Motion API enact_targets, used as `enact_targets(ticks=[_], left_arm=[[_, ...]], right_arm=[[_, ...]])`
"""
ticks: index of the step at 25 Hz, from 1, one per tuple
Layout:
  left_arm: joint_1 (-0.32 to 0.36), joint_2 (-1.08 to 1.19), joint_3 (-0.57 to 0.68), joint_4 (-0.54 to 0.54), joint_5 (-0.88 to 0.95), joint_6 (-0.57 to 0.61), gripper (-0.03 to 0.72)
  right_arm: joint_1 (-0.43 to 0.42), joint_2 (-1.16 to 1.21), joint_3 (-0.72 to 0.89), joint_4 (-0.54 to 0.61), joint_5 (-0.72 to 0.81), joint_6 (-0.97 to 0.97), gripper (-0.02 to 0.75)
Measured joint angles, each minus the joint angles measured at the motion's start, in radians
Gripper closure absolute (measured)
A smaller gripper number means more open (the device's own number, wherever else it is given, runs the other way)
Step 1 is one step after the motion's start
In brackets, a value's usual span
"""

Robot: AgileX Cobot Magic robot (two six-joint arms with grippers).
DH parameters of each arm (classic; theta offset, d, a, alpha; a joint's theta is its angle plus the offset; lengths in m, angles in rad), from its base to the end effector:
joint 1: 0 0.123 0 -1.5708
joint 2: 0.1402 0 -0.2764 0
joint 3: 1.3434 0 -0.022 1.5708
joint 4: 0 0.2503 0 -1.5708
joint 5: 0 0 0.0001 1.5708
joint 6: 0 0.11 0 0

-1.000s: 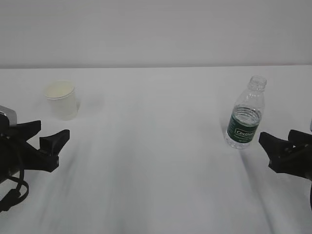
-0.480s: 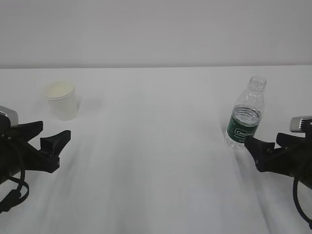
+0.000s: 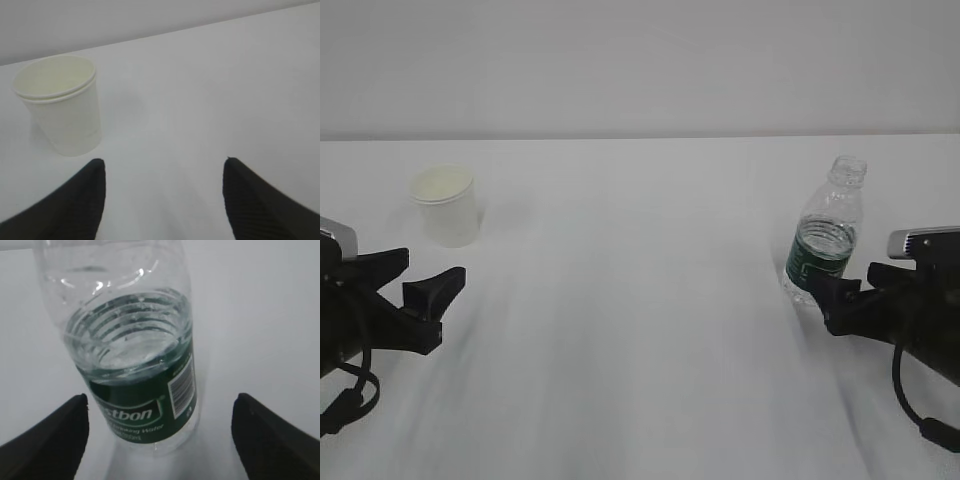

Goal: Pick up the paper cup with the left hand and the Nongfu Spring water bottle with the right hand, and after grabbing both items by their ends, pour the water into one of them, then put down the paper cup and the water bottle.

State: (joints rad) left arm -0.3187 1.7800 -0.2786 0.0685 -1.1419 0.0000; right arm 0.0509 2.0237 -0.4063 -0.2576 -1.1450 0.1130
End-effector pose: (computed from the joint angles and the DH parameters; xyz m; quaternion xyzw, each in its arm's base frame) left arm 0.2458 -0.0883 0.1092 0.1561 0.7812 -0.1119 0.5940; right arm 0.2836 0.0400 0.0614 -0.0838 0.8255 0.1125 0.5467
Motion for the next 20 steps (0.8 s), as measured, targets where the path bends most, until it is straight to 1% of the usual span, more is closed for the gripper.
enact_targets(ticks=[9,20], left_arm=[[0.0,0.0,0.0,0.0,0.0,0.0,0.165],[0.0,0.0,0.0,0.0,0.0,0.0,0.166]], right_arm=[[0.0,0.084,-0.1,-0.043,0.0,0.042,0.062],[0.0,0.122,-0.178,-0.05,0.0,0.068,0.069]])
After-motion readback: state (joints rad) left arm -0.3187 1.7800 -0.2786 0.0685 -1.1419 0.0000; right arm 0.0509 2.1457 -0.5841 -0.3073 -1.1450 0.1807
